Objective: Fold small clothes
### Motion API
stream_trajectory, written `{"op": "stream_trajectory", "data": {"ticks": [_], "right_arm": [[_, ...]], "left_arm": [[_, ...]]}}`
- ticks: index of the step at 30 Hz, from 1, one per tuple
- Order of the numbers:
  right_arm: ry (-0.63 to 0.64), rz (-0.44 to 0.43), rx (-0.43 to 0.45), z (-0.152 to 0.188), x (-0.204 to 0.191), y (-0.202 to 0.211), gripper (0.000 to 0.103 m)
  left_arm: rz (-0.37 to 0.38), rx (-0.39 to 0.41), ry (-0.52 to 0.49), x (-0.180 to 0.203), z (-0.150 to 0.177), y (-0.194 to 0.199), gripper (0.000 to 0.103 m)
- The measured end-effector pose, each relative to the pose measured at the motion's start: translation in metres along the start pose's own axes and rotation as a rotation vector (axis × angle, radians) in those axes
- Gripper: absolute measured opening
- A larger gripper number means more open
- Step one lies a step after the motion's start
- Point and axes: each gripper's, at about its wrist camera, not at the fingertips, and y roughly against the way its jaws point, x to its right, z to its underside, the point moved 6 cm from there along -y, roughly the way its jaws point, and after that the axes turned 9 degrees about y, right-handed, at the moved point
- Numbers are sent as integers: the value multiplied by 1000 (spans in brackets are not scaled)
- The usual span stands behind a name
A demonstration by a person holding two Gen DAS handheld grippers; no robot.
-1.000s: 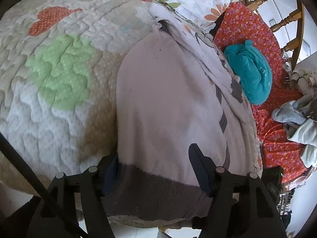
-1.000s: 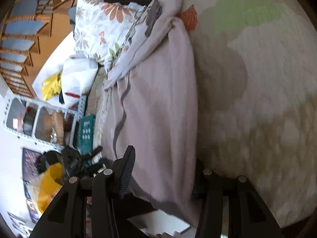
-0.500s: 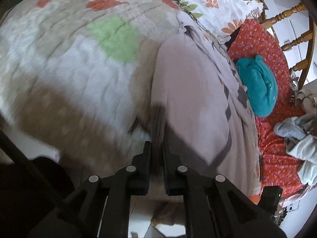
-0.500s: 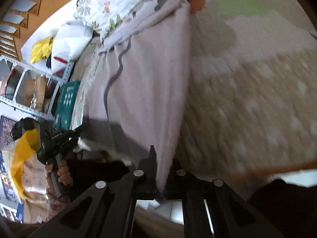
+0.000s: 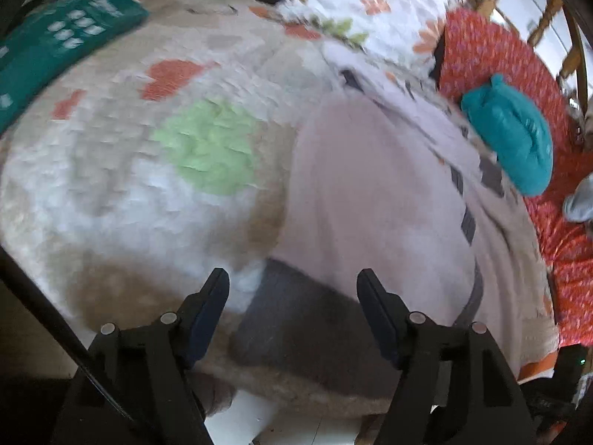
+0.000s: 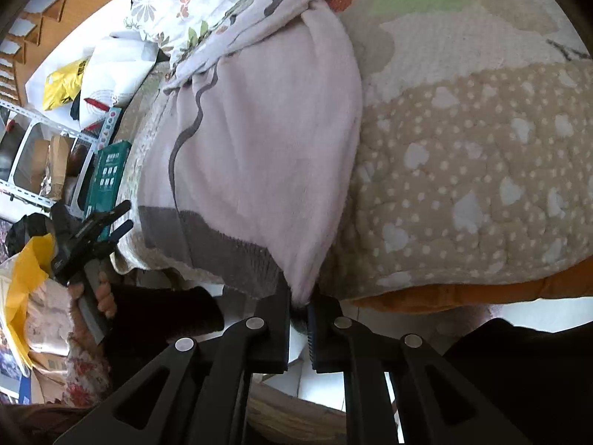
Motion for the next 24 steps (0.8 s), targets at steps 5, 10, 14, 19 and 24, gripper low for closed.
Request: {"op": "stream_trajectory", "data": {"ticks": [5,10,14,19,24], "right_arm": [[25,52,41,-7,4,14,10],[68,93,50,-18,3,19,10],[77,100,58,-28,1,21,10],[57,120,74,-37,6,23,29],[16,147,102,-34,18,31,51]], "left_arm": [[-12,-54,-35,6,8,-9,9],[71,-71,54,-9,31,21,8],[68,-87,60,-16,54,41,8],[52,-102,59,-23,65,46,8],[67,-12,35,-15,49,61,44]]}}
